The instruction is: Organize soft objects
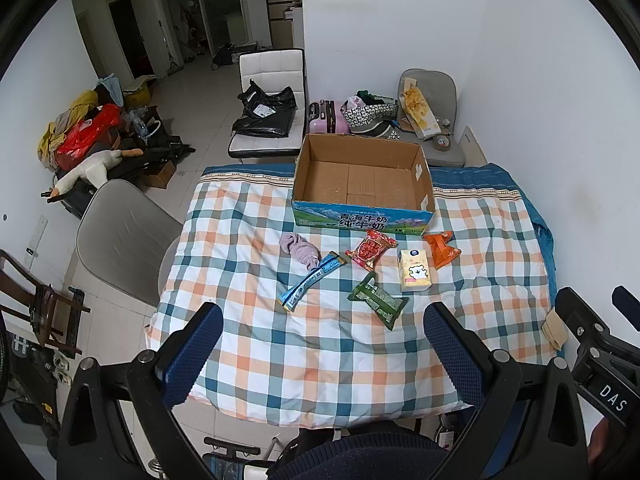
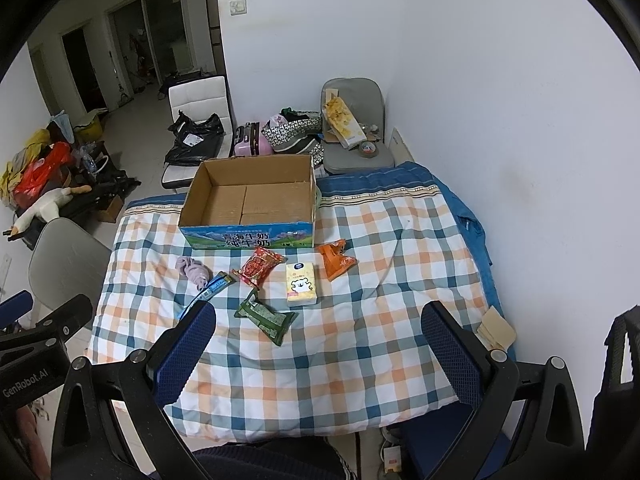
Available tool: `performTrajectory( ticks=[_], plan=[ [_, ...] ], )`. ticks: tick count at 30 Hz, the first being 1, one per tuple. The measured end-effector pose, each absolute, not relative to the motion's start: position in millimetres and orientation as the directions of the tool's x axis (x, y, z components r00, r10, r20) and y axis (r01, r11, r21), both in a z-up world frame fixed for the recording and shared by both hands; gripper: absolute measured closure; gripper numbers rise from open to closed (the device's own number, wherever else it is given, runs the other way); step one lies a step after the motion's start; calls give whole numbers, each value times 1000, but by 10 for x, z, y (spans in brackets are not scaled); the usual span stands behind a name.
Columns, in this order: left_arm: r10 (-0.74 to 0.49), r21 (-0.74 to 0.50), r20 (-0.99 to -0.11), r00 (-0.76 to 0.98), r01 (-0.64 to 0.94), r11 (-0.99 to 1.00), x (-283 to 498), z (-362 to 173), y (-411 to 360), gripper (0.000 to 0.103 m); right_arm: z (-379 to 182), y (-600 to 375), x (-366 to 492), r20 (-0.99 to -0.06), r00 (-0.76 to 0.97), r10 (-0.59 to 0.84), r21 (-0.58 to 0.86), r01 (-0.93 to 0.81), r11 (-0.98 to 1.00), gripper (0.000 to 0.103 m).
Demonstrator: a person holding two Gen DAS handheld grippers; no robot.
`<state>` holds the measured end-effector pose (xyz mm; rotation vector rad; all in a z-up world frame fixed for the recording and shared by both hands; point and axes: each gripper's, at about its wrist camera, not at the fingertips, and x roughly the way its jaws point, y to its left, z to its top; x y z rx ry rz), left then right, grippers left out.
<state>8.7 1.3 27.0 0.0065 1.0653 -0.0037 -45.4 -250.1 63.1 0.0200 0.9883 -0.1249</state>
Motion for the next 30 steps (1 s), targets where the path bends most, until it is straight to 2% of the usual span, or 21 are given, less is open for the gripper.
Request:
performTrajectory(
  ticks=[26, 30],
  plan=[
    [-2, 0, -872, 490, 3, 1000, 61, 257, 19, 0, 582, -2481, -441, -837, 539, -92, -36, 114, 993, 0],
    [18, 1, -875, 485, -35, 999, 276, 150, 47, 0, 496, -2450, -359, -847, 526, -81, -23, 116, 993, 0]
  ],
)
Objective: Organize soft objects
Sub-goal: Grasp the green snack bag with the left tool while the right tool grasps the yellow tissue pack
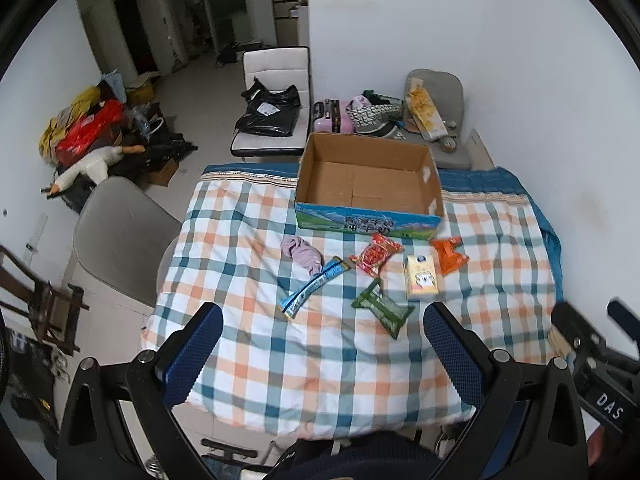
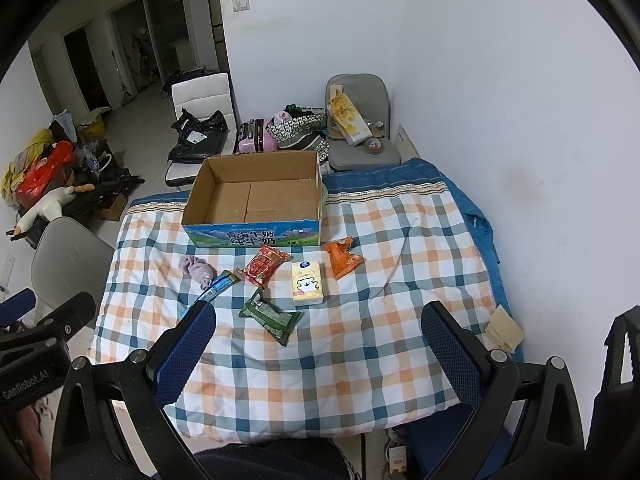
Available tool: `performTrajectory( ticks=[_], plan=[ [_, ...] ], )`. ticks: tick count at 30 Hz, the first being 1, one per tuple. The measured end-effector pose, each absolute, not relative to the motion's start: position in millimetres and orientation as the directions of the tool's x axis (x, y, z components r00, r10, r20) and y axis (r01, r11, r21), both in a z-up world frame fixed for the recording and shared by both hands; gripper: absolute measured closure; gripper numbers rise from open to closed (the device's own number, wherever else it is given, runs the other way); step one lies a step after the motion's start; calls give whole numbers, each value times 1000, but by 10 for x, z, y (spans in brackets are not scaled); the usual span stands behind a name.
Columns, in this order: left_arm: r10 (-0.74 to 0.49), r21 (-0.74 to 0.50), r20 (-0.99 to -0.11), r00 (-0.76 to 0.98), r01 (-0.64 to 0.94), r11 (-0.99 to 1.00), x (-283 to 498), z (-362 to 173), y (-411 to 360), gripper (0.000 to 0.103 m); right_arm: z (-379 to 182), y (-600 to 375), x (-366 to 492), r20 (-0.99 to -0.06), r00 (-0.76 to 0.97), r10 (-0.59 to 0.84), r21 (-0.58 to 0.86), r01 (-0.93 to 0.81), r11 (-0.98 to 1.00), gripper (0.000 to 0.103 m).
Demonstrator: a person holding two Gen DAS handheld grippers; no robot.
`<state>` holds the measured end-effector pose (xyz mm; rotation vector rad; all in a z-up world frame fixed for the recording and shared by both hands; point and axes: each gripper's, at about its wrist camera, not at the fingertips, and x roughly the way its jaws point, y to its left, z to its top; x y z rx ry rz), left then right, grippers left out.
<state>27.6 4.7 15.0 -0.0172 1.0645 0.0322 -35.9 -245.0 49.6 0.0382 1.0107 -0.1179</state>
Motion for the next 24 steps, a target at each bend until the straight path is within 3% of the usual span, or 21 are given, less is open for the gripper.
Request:
performTrajectory(
  ticks=[6, 13, 20, 24],
  plan=[
    [55, 35, -923, 382, -59, 998, 762, -494, 80, 0, -43, -2515, 55, -901, 428, -69, -10, 139, 990, 0],
    [41, 28, -984, 176, -73, 997, 1170, -1672, 37, 0, -1226, -2712, 722, -959, 282, -35, 8, 153, 988, 0],
    [-146, -142, -989, -12, -169, 975, 1502, -2714, -208, 1, -2356, -2895, 1411, -990, 139, 17, 35, 130, 991, 1],
    [-267, -234, -958, -100, -261, 936, 1577, -3207, -387, 15, -2792, -2950, 1681, -994, 82, 70, 79, 113, 990, 3]
  ],
)
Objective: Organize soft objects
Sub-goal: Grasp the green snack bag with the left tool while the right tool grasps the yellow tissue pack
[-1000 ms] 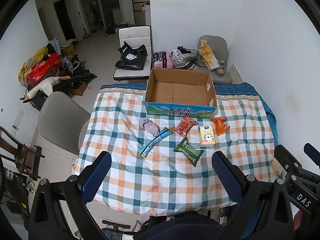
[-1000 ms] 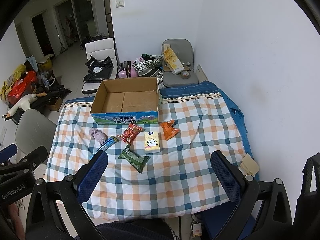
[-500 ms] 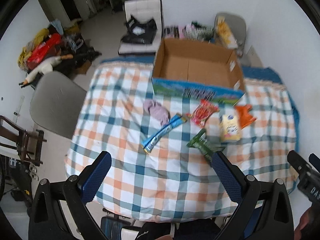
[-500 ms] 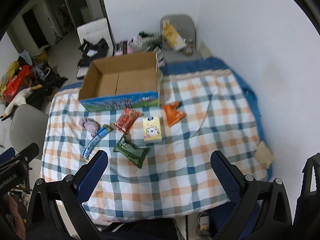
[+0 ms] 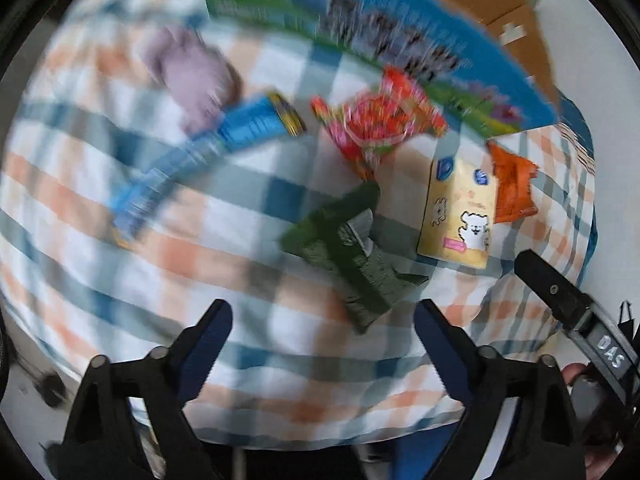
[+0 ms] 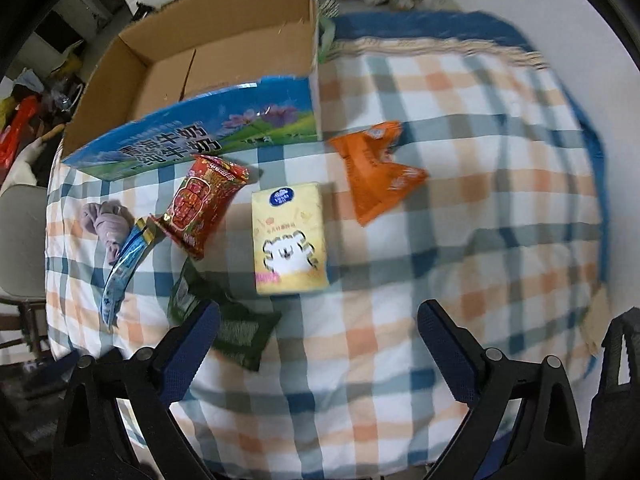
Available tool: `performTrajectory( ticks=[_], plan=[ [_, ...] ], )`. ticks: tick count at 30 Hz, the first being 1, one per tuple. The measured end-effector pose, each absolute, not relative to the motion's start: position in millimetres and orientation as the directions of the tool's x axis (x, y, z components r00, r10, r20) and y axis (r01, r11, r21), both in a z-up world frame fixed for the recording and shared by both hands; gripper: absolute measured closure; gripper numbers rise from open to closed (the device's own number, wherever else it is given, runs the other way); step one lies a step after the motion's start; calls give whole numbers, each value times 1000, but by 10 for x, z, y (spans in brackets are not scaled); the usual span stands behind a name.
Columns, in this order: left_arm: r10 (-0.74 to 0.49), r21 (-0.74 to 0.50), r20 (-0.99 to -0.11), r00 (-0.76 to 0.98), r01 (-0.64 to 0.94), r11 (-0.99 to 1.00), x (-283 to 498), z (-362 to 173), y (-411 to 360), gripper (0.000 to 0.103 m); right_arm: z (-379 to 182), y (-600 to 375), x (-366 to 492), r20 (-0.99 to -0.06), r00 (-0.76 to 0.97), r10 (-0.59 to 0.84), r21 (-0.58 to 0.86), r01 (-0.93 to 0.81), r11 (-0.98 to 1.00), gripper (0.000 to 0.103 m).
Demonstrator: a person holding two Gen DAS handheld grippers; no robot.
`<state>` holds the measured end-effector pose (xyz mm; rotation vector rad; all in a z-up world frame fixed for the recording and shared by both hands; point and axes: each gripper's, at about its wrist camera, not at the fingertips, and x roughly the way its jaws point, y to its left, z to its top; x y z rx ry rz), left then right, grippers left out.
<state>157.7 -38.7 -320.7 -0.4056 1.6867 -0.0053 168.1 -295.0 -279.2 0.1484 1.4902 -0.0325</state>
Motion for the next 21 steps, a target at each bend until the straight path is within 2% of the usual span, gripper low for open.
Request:
performTrajectory(
  ticks=[4, 10, 14, 16, 18, 21],
  plan=[
    [-375, -302, -917, -137, -378, 875, 1581, -3629, -487, 24, -3132, -2998, 1852, -991, 11, 134, 134, 116, 984, 9],
    [-385, -311, -917, -102, -421, 852, 1574, -3931, -603, 62, -3401, -2957, 1943, -975, -50, 218, 212, 105, 972, 10],
    [-261, -221, -960, -98, -305, 926, 1598, -3804, -718, 67, -3594, -2846, 2037, -965, -86, 248, 239, 102, 966, 13],
    [-151, -128, -984, -93, -217, 968, 1606, -3718, -776, 68, -3679, -2780, 2074, -960, -109, 258, 247, 102, 964, 30],
    [-58, -46, -995, -86, -140, 989, 1614, -3658, -817, 68, -3767, -2717, 2099, -961, -140, 238, 227, 90, 970, 37],
    [-30, -21, -995, -93, -91, 996, 1641, -3659, -850, 67, -3752, -2724, 2043, -963, -150, 226, 216, 80, 973, 38]
  ],
)
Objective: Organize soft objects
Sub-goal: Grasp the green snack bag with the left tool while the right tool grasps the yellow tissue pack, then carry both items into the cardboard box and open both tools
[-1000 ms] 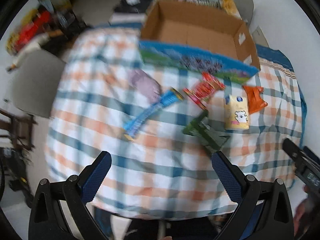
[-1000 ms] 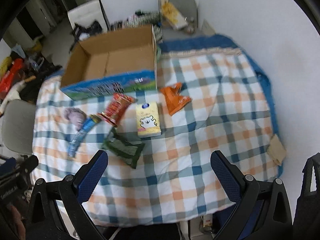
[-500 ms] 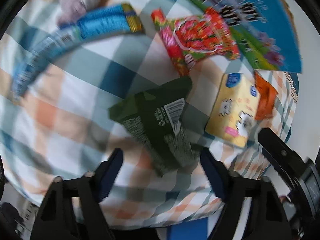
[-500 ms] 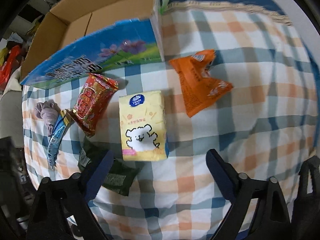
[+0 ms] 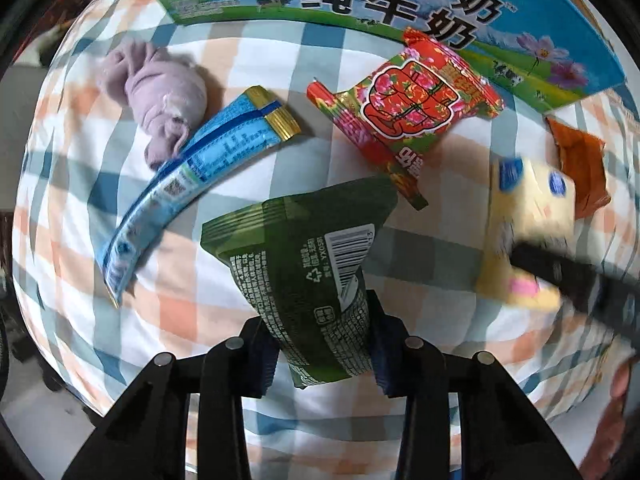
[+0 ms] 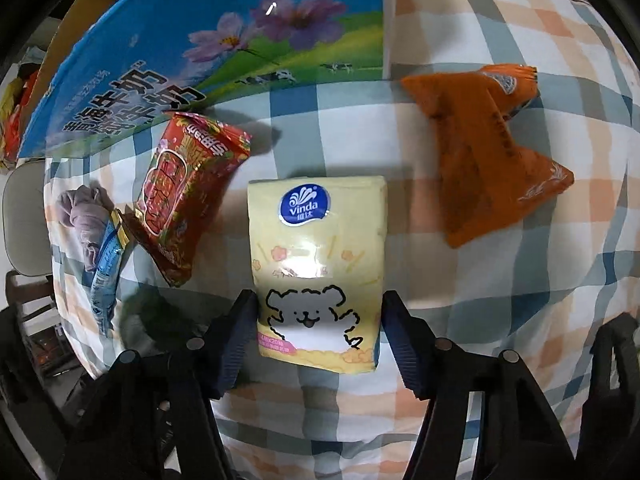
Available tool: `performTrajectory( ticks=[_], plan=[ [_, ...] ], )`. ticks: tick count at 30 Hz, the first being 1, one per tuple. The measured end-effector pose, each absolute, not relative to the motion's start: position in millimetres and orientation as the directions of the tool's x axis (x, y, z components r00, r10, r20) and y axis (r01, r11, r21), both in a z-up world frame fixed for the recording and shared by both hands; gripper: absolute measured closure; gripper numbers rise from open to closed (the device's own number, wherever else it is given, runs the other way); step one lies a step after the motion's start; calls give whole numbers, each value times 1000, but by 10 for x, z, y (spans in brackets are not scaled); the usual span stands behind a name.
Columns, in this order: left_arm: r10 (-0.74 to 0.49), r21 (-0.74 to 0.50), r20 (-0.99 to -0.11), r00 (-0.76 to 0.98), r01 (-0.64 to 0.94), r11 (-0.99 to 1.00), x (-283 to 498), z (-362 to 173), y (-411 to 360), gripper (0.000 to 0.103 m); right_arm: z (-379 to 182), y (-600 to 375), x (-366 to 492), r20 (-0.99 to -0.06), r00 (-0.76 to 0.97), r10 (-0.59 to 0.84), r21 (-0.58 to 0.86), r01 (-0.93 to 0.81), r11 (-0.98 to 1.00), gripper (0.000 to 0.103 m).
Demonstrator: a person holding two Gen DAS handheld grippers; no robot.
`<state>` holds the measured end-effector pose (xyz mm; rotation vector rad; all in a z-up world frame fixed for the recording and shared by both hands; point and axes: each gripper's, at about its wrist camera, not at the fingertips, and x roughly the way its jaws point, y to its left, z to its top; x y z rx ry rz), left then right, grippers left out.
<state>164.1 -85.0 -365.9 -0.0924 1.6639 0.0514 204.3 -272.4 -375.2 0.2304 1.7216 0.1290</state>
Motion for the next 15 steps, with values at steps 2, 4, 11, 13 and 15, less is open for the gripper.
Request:
performTrajectory(
  ticks=[2, 4, 11, 13, 15],
  plan=[
    [-46, -36, -992, -116, -89, 995, 1663, -3735, -879, 67, -3752, -2730, 1924, -959, -191, 208, 201, 57, 978, 39],
    [-56, -43, -990, -132, -94, 995, 1677, -3847, -890, 65, -3761, -2724, 1825, -958, -216, 187, 185, 29, 982, 39],
    [-100, -84, -990, -96, -165, 983, 1554, -3855, -773, 69, -3838, -2721, 1809, -962, -213, 169, 165, 35, 986, 35],
    [-74, -61, -994, -79, -150, 987, 1501, -3738, -763, 70, -3935, -2652, 1823, -963, -222, 151, 147, 34, 989, 36],
    [-47, -39, -998, -52, -131, 991, 1444, -3634, -800, 70, -3925, -2672, 1805, -965, -212, 157, 152, 39, 988, 37]
  ],
)
